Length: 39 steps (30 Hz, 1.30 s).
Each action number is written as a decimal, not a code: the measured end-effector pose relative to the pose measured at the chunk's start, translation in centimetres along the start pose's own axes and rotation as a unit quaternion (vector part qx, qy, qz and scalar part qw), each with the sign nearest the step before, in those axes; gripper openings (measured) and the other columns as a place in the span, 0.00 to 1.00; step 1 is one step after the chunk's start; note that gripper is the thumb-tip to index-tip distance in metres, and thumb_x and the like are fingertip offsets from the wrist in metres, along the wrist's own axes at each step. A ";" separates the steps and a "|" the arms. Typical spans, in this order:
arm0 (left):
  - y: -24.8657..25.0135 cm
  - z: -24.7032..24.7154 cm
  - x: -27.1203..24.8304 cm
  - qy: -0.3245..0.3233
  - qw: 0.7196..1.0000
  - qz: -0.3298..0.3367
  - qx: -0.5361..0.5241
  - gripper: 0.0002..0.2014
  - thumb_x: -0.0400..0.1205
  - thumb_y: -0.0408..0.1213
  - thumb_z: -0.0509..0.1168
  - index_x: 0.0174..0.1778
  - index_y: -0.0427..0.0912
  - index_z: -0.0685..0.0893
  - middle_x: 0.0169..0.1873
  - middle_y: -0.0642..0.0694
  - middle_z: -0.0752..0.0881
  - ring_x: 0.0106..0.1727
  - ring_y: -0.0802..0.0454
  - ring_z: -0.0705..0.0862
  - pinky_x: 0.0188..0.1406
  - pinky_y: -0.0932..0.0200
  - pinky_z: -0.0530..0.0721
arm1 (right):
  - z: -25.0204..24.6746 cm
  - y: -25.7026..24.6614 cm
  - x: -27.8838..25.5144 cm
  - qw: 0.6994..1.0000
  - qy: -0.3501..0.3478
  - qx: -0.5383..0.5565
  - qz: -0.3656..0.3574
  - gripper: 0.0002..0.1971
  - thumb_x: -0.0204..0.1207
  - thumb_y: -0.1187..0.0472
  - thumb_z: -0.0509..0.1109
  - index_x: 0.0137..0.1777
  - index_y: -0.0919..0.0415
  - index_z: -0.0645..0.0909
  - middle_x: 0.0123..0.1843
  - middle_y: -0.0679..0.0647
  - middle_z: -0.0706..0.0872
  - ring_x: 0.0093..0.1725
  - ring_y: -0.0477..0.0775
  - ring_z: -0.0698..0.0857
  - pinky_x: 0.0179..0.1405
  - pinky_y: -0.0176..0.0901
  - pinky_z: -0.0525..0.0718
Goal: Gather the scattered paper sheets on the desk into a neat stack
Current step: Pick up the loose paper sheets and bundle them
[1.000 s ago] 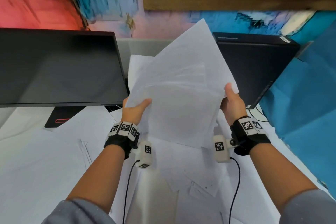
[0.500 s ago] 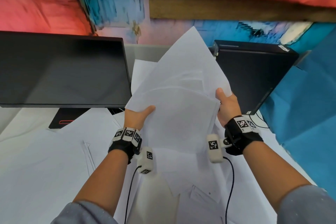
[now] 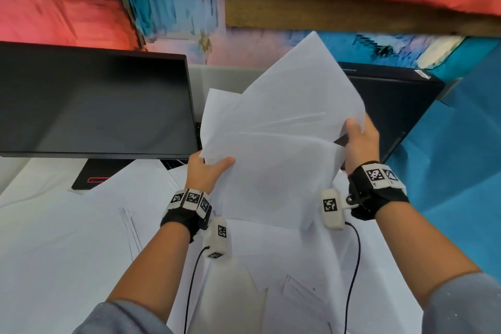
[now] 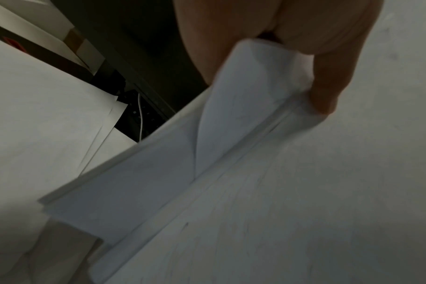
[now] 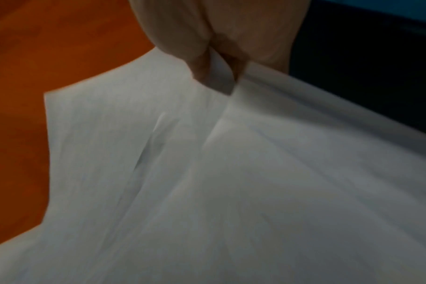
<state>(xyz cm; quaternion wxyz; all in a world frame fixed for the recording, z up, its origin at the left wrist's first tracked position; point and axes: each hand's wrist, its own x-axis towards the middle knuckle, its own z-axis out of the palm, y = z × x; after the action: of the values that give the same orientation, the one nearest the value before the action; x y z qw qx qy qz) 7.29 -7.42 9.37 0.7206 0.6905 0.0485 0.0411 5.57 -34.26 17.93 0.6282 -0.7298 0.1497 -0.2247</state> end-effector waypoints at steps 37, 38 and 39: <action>-0.8 -1.6 3.1 -0.053 0.994 -0.096 0.013 0.15 0.74 0.25 0.73 0.48 0.51 0.84 0.37 0.56 0.91 0.40 0.60 0.90 0.40 0.62 0.85 | 5.7 12.6 2.8 0.935 -0.252 -0.011 0.249 0.21 0.63 0.75 0.79 0.55 0.62 0.83 0.53 0.60 0.89 0.56 0.62 0.87 0.65 0.60 0.81; -0.6 -1.7 3.1 -0.049 0.995 -0.088 0.012 0.15 0.74 0.25 0.73 0.48 0.51 0.84 0.37 0.57 0.92 0.40 0.61 0.90 0.41 0.62 0.85 | 5.7 12.2 2.8 0.943 -0.234 -0.005 0.237 0.17 0.64 0.76 0.78 0.51 0.61 0.84 0.52 0.60 0.89 0.53 0.62 0.87 0.62 0.59 0.82; -0.3 -1.7 3.0 -0.039 0.996 -0.077 0.008 0.15 0.74 0.26 0.73 0.47 0.51 0.84 0.37 0.57 0.92 0.40 0.60 0.90 0.42 0.61 0.86 | 5.5 11.5 2.9 0.951 -0.216 0.002 0.222 0.15 0.65 0.76 0.77 0.47 0.59 0.84 0.50 0.60 0.89 0.50 0.60 0.87 0.58 0.56 0.84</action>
<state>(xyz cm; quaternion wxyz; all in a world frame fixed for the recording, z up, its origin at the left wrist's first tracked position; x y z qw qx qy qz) 10.08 -5.37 8.95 0.7172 0.6917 0.0740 -0.0415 11.61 -32.98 6.41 0.6807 -0.7081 0.1683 0.0834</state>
